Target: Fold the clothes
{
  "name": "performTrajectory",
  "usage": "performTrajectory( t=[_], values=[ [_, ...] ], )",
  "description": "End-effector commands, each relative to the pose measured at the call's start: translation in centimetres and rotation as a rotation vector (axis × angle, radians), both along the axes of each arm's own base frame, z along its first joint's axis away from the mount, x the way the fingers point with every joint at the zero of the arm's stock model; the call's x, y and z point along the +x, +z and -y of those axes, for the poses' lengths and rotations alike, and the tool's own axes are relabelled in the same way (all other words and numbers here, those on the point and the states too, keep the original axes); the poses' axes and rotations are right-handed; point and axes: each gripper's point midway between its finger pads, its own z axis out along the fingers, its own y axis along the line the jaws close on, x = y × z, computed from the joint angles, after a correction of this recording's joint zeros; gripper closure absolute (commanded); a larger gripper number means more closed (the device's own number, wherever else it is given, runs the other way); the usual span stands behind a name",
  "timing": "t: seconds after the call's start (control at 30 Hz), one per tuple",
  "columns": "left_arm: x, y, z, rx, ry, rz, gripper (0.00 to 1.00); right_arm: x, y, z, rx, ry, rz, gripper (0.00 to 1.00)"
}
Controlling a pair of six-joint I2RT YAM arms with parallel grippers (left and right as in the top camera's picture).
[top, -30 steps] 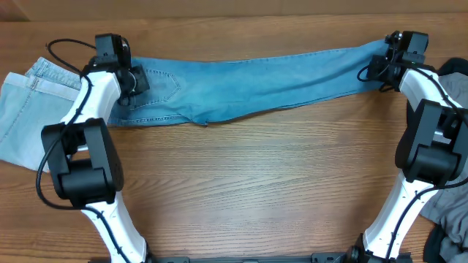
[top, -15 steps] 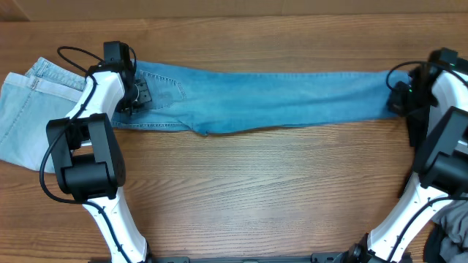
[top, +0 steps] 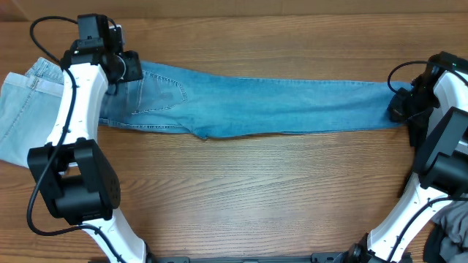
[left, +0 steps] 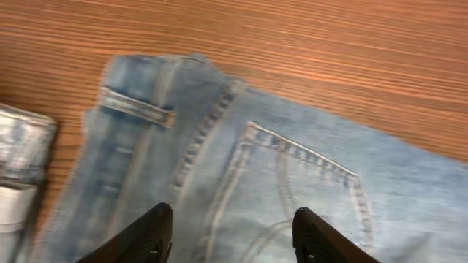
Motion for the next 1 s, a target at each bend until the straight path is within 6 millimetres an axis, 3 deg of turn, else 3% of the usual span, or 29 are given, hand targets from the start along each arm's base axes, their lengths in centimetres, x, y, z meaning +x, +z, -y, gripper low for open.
performTrajectory(
  t=[0.0,0.13,0.23,0.5,0.67,0.97],
  values=[
    [0.7,-1.8,-3.1,0.059,0.008,-0.010,0.42,-0.8,-3.2,-1.8,0.046,0.027,-0.059,0.96],
    [2.5,-3.3,-4.9,0.062,0.027,0.039,0.44,-0.9,-3.3,-1.8,0.046,0.028,-0.063,0.96],
    [3.4,-5.3,-5.1,0.014,0.016,0.048,0.38,-0.9,-3.3,-1.8,0.043,0.028,-0.064,0.96],
    [4.0,-4.5,-9.2,-0.026,0.053,0.136,0.42,-1.0,-3.5,-1.8,0.044,0.027,-0.066,0.96],
    [4.8,-5.7,-6.6,-0.180,-0.099,0.182,0.41,-1.0,-3.5,-1.8,0.044,0.027,-0.065,0.96],
    [4.8,-7.4,-6.7,-0.167,-0.117,0.163,0.47,-0.8,-3.5,-1.8,0.040,0.028,-0.058,0.96]
  ],
)
